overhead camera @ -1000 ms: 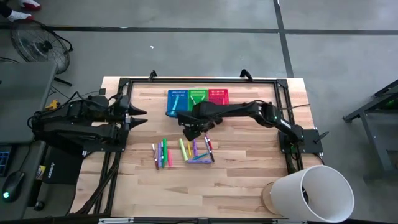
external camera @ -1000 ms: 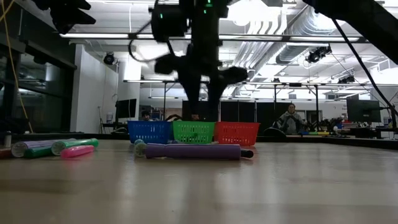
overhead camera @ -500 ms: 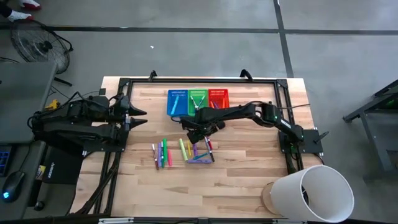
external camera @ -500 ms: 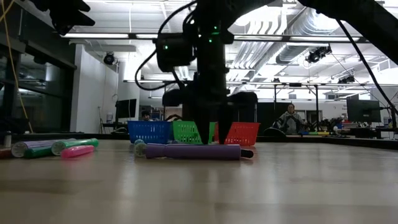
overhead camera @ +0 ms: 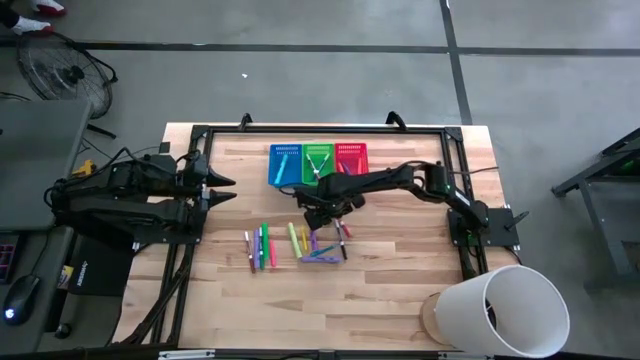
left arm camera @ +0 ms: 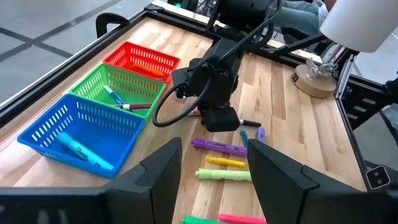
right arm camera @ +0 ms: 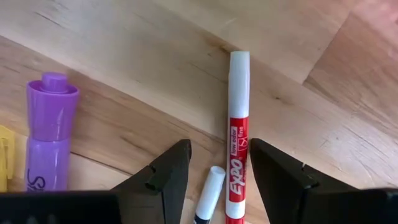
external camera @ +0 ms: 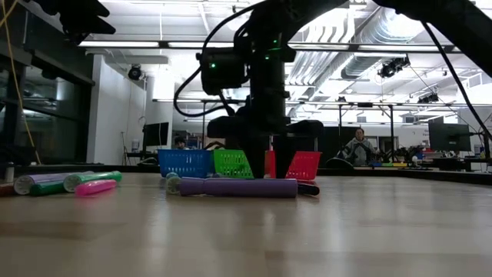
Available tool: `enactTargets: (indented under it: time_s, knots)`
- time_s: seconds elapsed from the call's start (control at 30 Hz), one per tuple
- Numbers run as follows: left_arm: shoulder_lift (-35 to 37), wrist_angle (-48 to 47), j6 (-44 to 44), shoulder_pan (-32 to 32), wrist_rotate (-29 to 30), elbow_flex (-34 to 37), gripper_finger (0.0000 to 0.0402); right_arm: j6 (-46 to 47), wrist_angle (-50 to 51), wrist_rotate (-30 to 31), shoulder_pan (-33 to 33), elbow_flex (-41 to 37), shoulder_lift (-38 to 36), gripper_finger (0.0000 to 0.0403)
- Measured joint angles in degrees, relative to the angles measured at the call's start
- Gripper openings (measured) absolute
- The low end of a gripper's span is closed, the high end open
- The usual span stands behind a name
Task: Pick & Place Markers
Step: Put the red marker pen into the green bin
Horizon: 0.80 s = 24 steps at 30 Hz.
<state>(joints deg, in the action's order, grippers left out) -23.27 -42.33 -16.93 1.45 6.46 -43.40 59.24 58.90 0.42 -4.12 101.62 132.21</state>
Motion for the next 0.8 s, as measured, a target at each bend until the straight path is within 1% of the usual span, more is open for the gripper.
enactTargets:
  time_s: [0.13,0.33,0.43,0.67,0.8]
  knots:
    - [0.0,-0.16,-0.02,0.0,0.0,0.0,0.0181,-1.67,-0.58,0.1,-0.02,-0.93,0.05,0.0156]
    - [0.0,-0.31,-0.07,0.02,0.0,-0.02,0.0181,-8.03,-0.43,2.24,-0.08,-1.02,0.16,0.0138]
    - [0.0,-0.31,-0.22,0.0,0.0,-0.02,0.0181,-10.3,-0.26,1.86,-0.6,-1.04,0.16,0.0128]
    - [0.0,-0.4,-1.24,0.02,-0.07,-0.02,0.0181,-11.66,-0.16,0.13,-1.54,-1.13,0.16,0.0104]
    - [0.0,-1.71,-1.36,0.0,-0.07,-0.04,0.0181,-11.87,-0.14,0.19,-1.56,-1.15,0.16,0.008]
